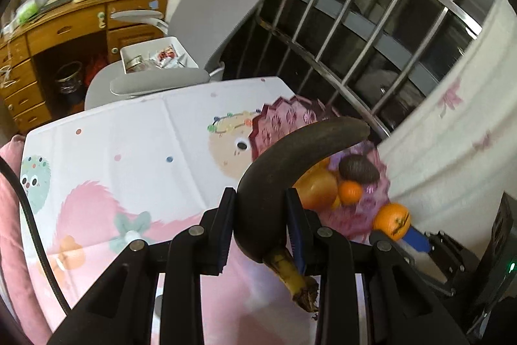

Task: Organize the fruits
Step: 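Carry the banana with the left tool while the right tool carries the mandarin over the bowl, then open the left tool to drop the banana while the right tool drops the mandarin into the bowl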

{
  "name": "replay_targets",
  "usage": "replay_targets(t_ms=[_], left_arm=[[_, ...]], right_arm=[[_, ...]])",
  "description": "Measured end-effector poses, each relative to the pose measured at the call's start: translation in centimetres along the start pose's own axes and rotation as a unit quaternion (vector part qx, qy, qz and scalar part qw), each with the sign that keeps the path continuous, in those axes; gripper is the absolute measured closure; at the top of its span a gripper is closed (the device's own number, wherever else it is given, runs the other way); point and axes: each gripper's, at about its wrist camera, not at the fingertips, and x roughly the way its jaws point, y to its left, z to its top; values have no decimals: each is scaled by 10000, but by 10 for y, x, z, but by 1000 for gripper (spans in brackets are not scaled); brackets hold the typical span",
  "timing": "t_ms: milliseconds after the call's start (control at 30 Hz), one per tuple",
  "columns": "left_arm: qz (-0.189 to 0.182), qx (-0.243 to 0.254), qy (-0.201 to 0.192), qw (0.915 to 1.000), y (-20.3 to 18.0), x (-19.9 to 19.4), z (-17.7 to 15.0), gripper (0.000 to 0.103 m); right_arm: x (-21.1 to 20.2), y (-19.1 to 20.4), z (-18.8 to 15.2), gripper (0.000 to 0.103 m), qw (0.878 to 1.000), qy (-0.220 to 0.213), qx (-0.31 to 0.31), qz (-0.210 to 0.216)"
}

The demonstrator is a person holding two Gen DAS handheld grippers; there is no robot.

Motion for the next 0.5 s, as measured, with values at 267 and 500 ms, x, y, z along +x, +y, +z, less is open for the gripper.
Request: replay_targets(t_ms=[267, 500], left_arm=[[356, -242, -451, 9981, -42, 35, 30, 74], [817, -346, -415, 9952, -61, 83, 48, 74]], right_arm=[[25, -59, 11, 67, 9983, 112, -430, 370], [55, -94, 15, 67, 9926, 261, -862, 812]])
